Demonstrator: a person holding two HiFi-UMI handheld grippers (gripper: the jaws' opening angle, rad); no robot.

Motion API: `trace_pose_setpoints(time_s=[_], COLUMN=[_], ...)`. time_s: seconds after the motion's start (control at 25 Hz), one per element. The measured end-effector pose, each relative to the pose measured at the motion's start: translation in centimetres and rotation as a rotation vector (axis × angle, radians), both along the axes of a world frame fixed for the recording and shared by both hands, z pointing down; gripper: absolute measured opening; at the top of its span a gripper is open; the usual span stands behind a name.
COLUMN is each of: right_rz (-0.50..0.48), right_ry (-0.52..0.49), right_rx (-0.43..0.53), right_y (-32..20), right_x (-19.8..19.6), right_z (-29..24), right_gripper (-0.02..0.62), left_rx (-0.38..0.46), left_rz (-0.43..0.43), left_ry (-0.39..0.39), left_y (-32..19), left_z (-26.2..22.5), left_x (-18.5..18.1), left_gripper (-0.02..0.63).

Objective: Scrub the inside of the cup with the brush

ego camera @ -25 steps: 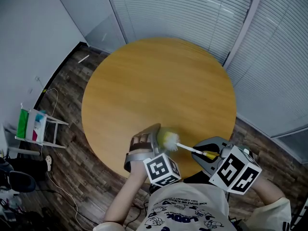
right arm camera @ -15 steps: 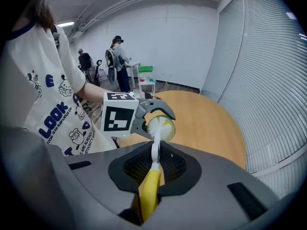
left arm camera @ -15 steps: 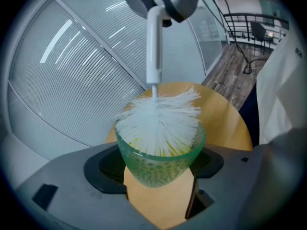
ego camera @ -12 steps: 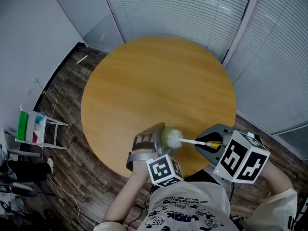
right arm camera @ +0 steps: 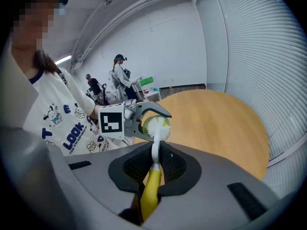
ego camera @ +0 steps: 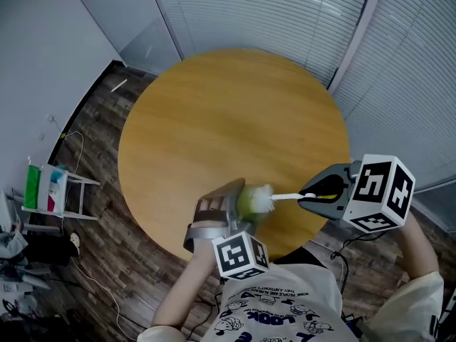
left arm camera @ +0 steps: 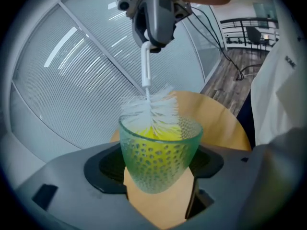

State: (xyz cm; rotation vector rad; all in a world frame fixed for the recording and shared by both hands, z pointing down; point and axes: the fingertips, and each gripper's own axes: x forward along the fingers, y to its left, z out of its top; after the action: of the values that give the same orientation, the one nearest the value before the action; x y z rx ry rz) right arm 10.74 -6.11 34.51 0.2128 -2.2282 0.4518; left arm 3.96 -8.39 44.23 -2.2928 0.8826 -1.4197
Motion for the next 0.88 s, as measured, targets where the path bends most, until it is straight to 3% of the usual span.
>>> trace_pose_setpoints(time_s=[0.48,0.88], right_rz=[0.144,0.253], right_ry=[-0.210,-0.368], right_rx=[-0.177,-0.205], right_y=[-0.8,0.0], right_x=[0.7,0.5], right_z=[0.7,1.4], right_gripper=[0.046,0.046], left_rx=[-0.012,-0.004], left_rz=[-0.040,-0.085], left_ry=[0.090,0.114], left_y=[-1.3,-1.9], left_z=[-1.9,-2.6], left_x=[-0.9,-1.6], left_gripper=[0.382,0.382])
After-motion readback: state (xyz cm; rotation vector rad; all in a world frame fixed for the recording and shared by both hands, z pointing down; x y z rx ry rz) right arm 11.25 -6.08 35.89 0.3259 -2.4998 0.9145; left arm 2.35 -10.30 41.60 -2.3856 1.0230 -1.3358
